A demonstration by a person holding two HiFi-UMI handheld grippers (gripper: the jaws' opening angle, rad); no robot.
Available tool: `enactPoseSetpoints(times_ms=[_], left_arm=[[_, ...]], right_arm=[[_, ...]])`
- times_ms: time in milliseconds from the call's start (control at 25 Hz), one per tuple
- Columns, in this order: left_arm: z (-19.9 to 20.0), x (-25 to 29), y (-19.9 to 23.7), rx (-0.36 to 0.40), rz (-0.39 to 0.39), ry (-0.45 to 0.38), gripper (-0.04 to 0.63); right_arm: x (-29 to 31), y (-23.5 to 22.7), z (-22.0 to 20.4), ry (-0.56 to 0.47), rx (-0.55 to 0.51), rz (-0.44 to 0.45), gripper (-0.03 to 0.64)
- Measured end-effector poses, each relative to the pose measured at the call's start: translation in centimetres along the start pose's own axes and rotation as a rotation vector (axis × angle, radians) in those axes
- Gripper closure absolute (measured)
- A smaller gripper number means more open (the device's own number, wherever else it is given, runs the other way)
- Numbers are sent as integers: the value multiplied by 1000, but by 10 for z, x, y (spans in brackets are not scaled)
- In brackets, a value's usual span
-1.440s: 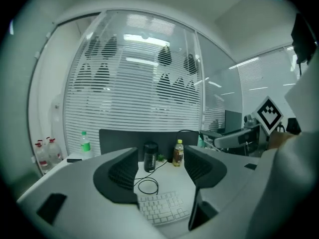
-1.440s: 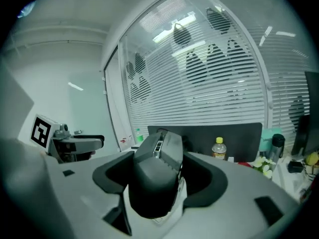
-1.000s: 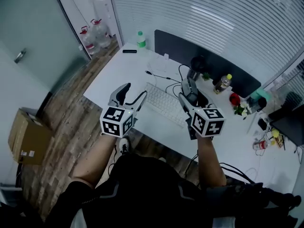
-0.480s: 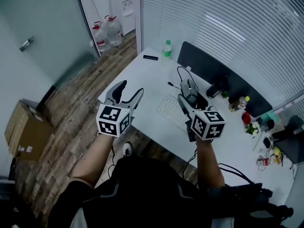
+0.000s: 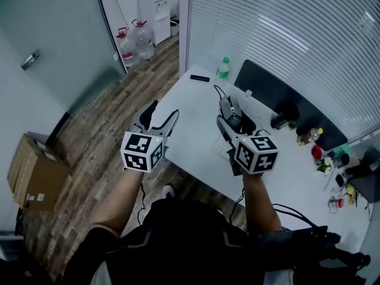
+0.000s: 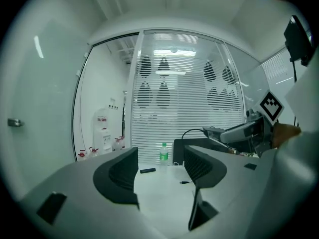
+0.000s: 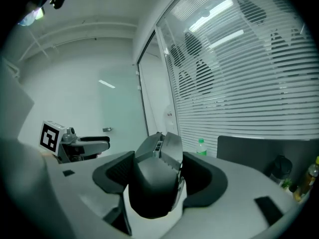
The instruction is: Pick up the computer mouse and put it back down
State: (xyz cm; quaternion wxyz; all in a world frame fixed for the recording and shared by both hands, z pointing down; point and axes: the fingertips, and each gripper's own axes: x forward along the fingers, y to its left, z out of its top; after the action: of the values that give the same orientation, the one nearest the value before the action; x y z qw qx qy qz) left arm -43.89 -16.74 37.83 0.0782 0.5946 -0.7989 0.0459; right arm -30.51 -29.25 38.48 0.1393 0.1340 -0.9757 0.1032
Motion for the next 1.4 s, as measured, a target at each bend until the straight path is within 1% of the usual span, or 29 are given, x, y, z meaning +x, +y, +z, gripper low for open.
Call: enactPoseSetpoints(times_ms=[80,360,560,680,880,1000,1200,1400], left_arm=[[-1,0,12,-9,-2,1,293],[-3,3,47,-7,-34,-2,295],[-28,9,62,1,-72,52,295],[-46,9,69,-5,-78,86,295],[-87,17,73,-55,-88,166,295],[-109,24,72,-48,-95,191,295],[-157,41,74,-78,-103,280,295],[-198,56,73,-72,-113,351,295]], right_arm=[[11,8,2,2,0,1,321],[47,28,0,11,16,-24,321],[71,34,-21,42,35,-59,321],[84,36,-44,79,43,-64,321],[108,34,-91,172,42,-60,321],[122,28,-121,215,55,-62,321],[145,12,-170,259,77,-84,321],[166,0,-213,313,90,-100,322]])
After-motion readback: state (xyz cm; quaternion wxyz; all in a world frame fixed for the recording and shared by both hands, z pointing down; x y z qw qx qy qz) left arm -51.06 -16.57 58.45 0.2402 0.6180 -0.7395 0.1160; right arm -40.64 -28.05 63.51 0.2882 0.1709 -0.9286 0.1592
